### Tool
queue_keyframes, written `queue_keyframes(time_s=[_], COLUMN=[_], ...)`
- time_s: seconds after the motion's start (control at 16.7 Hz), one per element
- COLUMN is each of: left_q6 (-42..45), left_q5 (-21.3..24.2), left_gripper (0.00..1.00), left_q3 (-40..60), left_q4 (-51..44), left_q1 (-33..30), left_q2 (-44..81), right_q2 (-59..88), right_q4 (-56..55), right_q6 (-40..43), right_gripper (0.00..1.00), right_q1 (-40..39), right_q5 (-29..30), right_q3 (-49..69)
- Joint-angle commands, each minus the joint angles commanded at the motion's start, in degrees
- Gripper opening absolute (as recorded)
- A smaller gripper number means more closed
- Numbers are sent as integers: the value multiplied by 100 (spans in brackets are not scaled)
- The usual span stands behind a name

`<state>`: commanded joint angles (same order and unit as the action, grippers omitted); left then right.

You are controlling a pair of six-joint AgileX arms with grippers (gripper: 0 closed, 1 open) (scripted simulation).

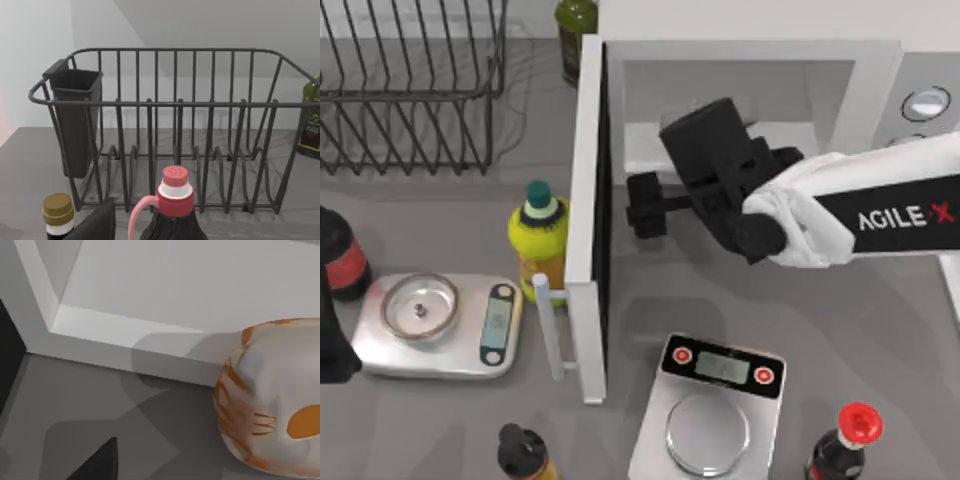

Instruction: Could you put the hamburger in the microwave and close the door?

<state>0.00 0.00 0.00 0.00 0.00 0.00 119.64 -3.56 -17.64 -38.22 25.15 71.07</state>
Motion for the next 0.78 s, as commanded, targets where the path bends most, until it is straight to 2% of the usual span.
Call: queue_keyframes(time_s=[0.36, 0.78], left_q6=[0, 0], left_q5=[0, 0], left_gripper=[100, 100], left_q3=[0, 0], left_q4=[0, 0], left_q1=[0, 0], left_q2=[0, 0], right_q2=[-880, -882], right_q4=[-489, -734], right_q6=[-292, -241], right_gripper=[100, 100], right_q1=[-589, -900], right_q5=[192, 327], right_q3=[-1361, -1705])
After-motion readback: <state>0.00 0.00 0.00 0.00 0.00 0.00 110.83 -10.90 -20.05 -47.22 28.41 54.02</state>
